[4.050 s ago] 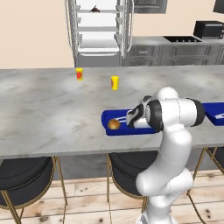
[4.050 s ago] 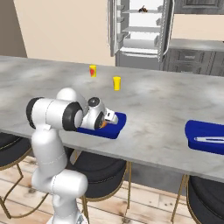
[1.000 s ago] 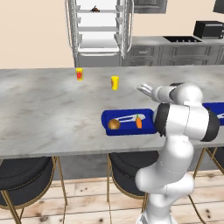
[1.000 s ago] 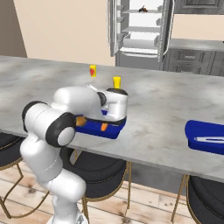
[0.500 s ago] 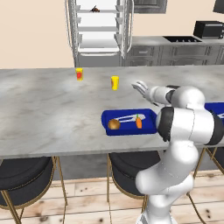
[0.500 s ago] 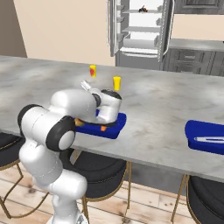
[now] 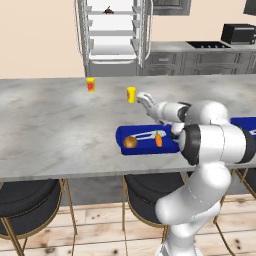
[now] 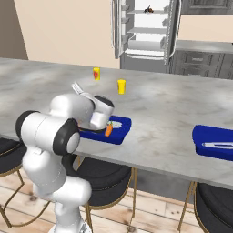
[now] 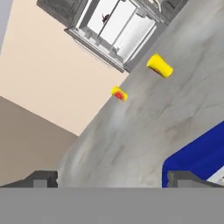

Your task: Gather the carrot and potato from the fridge and place them on a tray on the dining counter. Then gather the fish and chicken drumstick from the fridge and place them on the other tray.

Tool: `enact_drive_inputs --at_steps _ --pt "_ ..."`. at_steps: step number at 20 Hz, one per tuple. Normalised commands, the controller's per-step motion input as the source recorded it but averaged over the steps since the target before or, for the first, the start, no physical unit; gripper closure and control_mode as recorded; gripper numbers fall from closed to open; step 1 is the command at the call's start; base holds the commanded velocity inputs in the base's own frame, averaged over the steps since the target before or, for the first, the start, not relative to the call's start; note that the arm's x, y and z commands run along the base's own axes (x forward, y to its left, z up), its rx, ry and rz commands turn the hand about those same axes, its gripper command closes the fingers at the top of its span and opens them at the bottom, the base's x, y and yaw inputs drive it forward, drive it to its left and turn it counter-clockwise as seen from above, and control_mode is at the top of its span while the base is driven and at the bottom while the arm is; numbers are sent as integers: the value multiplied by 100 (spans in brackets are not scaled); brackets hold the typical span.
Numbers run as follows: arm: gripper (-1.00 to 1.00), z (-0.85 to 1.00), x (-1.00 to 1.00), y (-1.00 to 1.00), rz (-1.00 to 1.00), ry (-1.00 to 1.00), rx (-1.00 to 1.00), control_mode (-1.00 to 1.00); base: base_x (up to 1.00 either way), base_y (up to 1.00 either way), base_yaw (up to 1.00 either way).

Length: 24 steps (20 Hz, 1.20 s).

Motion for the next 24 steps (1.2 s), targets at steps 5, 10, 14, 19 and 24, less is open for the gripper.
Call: enact_drive_inputs --at_steps 5,10,14,19,24 --pt "-100 100 13 54 16 31 26 -100 0 0 0" --pt "-100 100 7 60 16 36 24 -100 0 0 0" --pt "-100 100 8 61 16 33 23 -100 0 0 0" --pt "-100 100 7 56 15 30 21 -100 0 0 0" --pt "-100 100 0 64 15 38 21 -100 0 0 0"
